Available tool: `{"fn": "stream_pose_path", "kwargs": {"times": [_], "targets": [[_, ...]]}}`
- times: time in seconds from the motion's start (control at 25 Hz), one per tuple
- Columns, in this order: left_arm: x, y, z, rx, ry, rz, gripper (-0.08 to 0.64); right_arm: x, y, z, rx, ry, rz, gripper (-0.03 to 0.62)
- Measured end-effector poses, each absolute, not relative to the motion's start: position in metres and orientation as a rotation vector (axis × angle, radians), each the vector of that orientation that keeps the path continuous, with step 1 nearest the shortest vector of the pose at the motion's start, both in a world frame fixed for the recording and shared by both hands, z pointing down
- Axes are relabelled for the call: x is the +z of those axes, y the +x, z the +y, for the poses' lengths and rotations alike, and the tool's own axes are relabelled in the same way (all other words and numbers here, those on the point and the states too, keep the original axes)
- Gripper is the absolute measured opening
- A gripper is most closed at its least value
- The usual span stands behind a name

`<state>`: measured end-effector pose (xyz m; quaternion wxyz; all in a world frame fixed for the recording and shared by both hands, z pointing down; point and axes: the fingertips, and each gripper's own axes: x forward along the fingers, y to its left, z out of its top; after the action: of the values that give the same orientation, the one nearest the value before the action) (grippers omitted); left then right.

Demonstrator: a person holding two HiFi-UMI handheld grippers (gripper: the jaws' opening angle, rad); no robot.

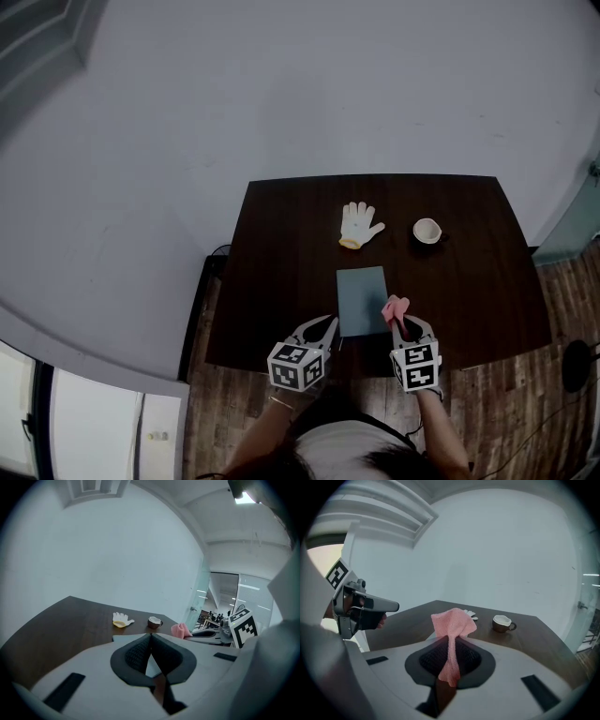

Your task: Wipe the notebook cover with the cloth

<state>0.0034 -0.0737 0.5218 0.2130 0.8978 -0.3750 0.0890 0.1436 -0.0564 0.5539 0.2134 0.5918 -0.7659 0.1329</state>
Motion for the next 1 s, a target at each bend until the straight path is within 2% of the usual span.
{"fn": "stream_pose_path", "kwargs": {"times": [1.0], "targets": [[0.405,0.003,-0.082,0.09,2.671,-1.098,0.018,0.412,0.109,-0.054,0.146,1.797,-2.377,0.041]]}}
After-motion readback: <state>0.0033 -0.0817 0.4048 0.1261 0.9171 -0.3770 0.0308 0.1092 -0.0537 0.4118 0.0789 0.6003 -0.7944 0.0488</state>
